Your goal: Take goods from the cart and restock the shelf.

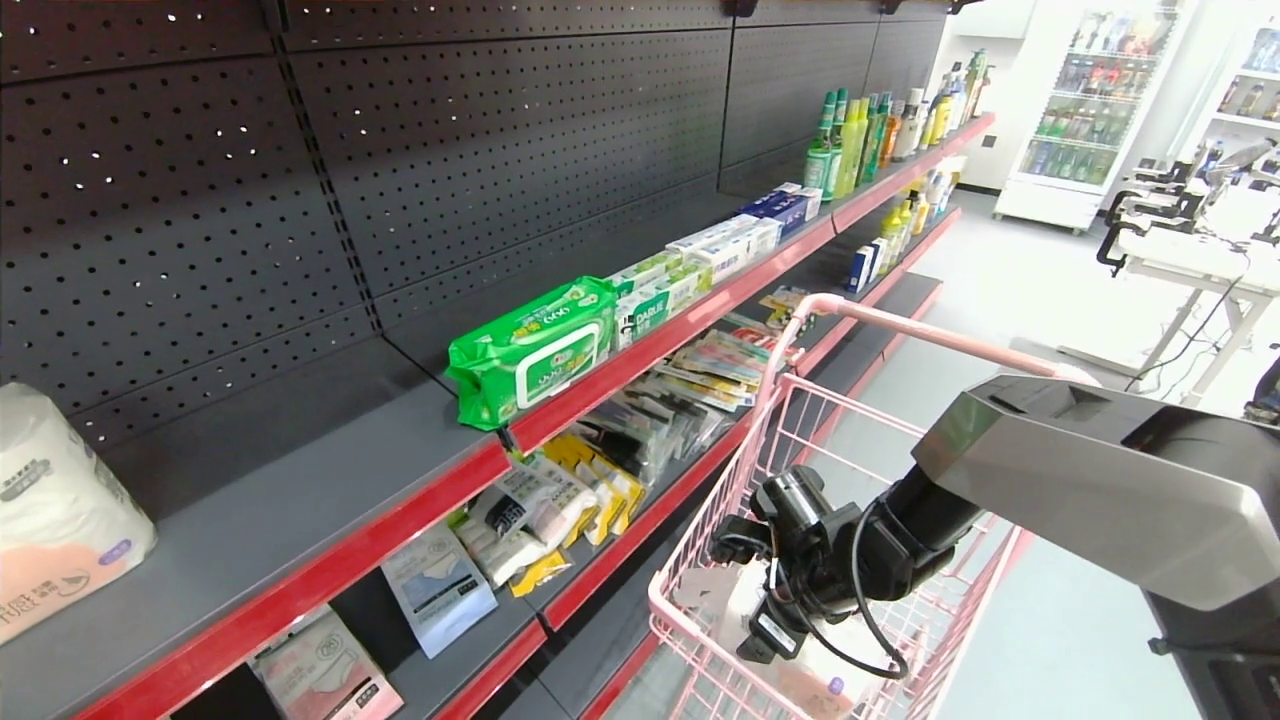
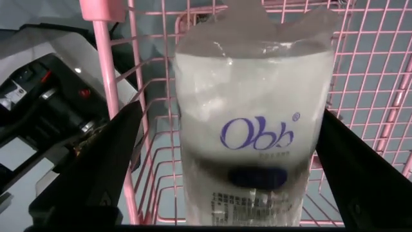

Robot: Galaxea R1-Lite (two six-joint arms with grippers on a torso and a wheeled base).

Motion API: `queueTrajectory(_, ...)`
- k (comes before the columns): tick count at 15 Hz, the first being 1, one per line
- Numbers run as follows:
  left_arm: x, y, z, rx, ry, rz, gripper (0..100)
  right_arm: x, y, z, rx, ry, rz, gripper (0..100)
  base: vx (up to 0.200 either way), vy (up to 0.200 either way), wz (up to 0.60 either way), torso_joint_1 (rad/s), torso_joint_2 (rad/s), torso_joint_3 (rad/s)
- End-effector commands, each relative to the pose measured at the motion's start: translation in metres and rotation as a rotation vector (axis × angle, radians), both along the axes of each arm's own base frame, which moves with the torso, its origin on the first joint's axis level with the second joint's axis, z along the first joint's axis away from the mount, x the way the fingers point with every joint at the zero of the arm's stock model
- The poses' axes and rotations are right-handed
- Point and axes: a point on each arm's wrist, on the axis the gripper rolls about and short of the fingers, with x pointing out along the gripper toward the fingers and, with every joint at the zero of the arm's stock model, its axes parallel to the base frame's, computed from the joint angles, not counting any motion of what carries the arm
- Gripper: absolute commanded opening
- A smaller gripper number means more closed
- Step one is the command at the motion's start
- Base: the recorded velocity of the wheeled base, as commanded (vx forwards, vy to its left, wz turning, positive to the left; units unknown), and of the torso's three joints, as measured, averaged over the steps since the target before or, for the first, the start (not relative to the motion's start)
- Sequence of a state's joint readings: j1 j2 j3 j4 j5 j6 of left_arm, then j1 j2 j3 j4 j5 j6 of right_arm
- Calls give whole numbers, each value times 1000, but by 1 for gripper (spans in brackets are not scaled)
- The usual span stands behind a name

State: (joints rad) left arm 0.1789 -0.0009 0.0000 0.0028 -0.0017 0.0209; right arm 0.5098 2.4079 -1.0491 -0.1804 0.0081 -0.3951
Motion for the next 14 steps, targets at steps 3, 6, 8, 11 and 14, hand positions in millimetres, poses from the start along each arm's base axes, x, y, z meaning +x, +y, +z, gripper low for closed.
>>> queueTrajectory(3, 0, 0, 0, 0, 1, 1, 100, 0, -1, 0, 2, -1, -1, 100, 0, 0, 0, -150, 341, 196)
queueTrajectory(6, 0, 0, 0, 0, 1, 1, 100, 2, -1, 1, 1, -7, -5, 100, 0, 0, 0, -71, 176, 98)
queueTrajectory(8, 0, 0, 0, 0, 1, 1, 100, 3, -2, 0, -3, -9, -7, 100, 0, 0, 0, 0, 0, 0)
queueTrajectory(11, 0, 0, 0, 0, 1, 1, 100, 6, 0, -2, -4, -11, -3, 100, 0, 0, 0, 0, 0, 0)
queueTrajectory(14, 0, 0, 0, 0, 1, 1, 100, 11, 1, -4, -18, -24, -5, 100, 0, 0, 0, 0, 0, 0)
